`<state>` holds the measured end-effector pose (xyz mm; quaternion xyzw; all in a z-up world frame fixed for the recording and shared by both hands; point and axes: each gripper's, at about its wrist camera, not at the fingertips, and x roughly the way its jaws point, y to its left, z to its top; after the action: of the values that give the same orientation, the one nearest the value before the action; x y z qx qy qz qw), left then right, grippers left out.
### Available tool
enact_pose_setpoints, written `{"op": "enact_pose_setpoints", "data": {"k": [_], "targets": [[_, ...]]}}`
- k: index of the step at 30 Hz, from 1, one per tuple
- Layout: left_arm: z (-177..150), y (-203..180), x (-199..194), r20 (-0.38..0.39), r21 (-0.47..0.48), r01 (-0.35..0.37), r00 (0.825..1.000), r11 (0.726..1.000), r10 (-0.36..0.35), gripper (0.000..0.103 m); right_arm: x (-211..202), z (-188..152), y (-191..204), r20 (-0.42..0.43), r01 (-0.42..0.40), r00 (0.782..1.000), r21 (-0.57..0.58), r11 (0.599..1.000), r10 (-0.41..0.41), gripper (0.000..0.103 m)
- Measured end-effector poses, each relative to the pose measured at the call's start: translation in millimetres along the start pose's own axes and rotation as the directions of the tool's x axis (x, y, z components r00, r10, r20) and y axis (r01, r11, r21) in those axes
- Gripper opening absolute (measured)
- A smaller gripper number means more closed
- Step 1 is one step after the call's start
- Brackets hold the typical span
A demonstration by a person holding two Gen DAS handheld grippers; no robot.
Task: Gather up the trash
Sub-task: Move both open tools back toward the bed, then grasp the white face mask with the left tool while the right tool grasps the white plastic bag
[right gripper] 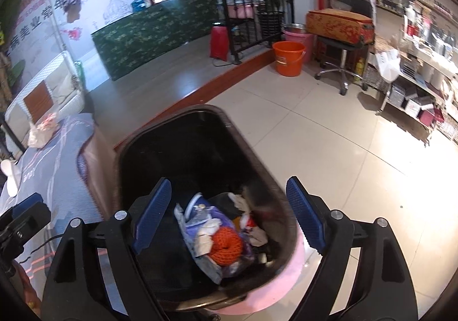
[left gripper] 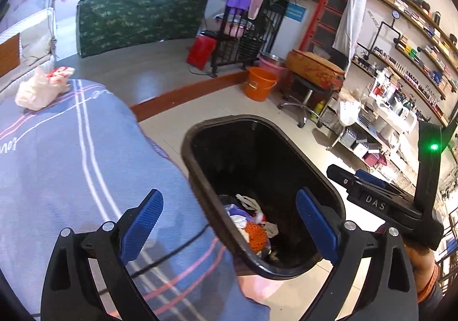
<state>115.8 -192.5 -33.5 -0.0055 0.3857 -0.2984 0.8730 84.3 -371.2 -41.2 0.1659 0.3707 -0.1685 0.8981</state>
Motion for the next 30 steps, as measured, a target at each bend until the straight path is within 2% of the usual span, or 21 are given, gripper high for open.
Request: {"op": "enact_pose_setpoints", "data": {"k": [4,9,17,24,30], "targets": [[-2,13,-8,0.013,0.004,-0.04,0.999,0.999,0.04,0.093,1,1,26,-0.011,-0.054,0.998,-0.051,0.997,0.054,0.084],[-5,41,-22,0.022,-0.037,-0.081,0.996,0.996,0.082,0.093,4,5,61,-0.026,-0.119,0.993,-0.119,0.986,0.117,0.084],[-7,99,-58,0.058,-0.11,-0.204,0.976,0.973,0.211,0.093,5,5,123,-0.054,-0.22,0.975,-0.246,0.944,0.214,0.085],[-12,152,-87,0.07,-0.168,-0.319,0.94,0.933,0.334,0.096,5,8,178,-0.067,-0.297,0.954,-0.355,0.887,0.292,0.085],[-13,218,-109,0.059,-0.266,-0.408,0.897,0.873,0.437,0.096,7,15,233,-0.099,-0.38,0.922,-0.42,0.824,0.374,0.085]]}}
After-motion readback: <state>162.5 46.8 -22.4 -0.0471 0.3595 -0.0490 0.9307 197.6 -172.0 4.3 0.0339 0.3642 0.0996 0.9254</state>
